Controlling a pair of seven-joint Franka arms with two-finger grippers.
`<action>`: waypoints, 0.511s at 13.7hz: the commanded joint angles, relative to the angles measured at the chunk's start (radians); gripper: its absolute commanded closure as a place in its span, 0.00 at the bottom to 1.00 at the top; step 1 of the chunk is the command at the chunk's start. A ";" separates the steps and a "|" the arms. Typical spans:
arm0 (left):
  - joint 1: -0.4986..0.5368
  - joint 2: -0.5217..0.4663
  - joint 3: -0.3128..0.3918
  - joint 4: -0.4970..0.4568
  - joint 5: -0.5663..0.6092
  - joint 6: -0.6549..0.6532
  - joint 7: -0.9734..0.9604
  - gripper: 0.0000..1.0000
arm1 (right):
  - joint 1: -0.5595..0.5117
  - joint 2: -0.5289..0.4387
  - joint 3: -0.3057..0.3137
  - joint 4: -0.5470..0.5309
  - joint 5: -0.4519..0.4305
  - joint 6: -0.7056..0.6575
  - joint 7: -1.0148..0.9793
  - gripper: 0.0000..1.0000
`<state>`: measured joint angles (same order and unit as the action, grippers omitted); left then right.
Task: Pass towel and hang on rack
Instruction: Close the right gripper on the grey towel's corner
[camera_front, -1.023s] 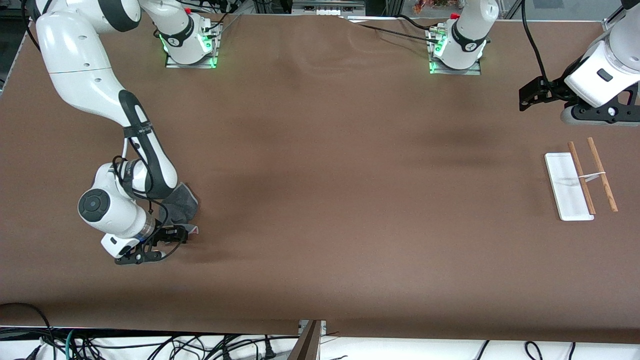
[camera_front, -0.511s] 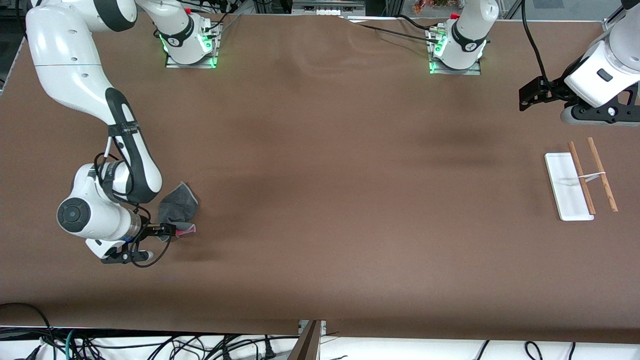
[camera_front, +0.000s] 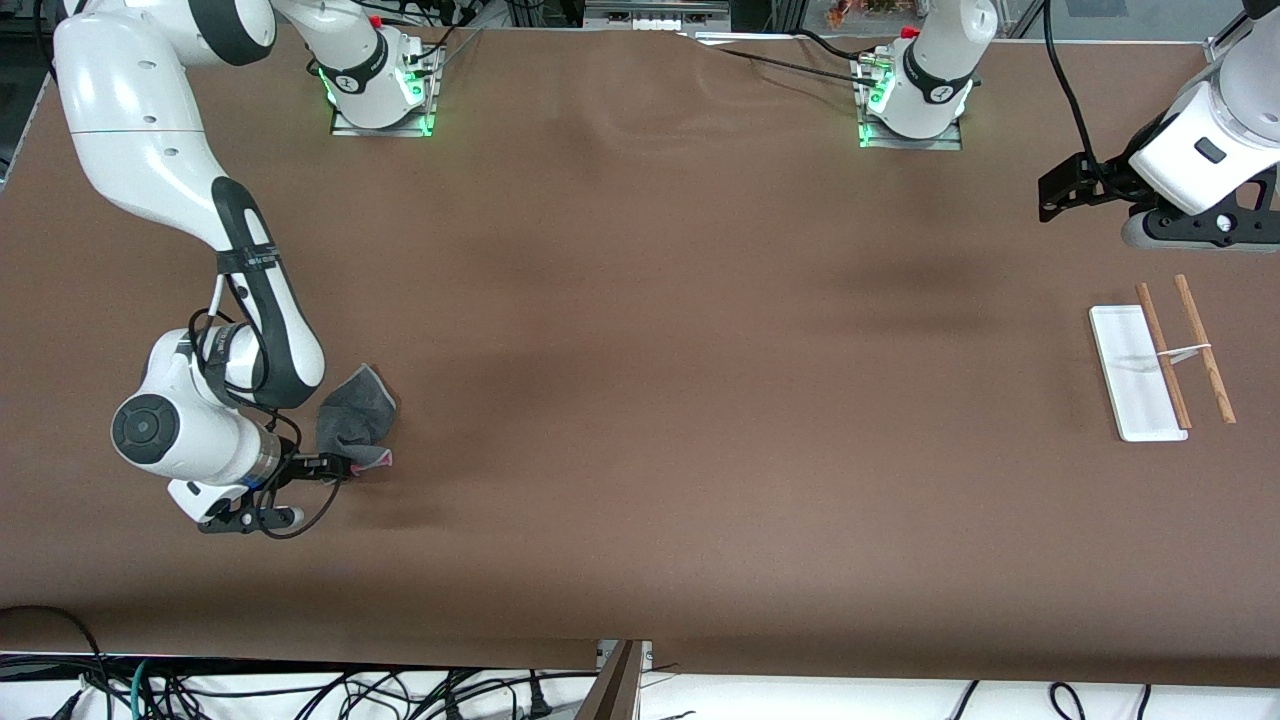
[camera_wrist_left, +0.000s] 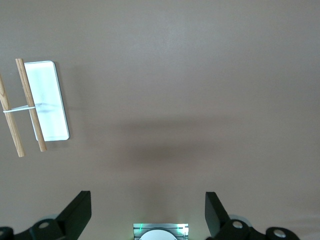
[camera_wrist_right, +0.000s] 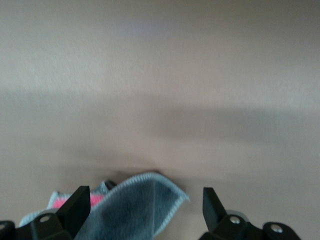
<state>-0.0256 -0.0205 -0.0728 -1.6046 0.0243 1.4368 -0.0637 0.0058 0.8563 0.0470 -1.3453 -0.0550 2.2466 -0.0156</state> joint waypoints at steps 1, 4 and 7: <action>0.006 -0.001 -0.005 0.017 0.025 -0.018 0.012 0.00 | 0.009 0.018 0.002 0.043 -0.008 0.027 0.006 0.01; 0.007 -0.001 -0.005 0.017 0.025 -0.018 0.012 0.00 | 0.011 0.027 0.004 0.032 -0.005 0.057 0.009 0.01; 0.007 -0.001 -0.005 0.017 0.025 -0.018 0.012 0.00 | 0.006 0.049 0.002 0.035 -0.011 0.061 -0.001 0.01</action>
<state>-0.0254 -0.0205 -0.0727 -1.6046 0.0243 1.4367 -0.0637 0.0167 0.8764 0.0474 -1.3354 -0.0552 2.2977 -0.0156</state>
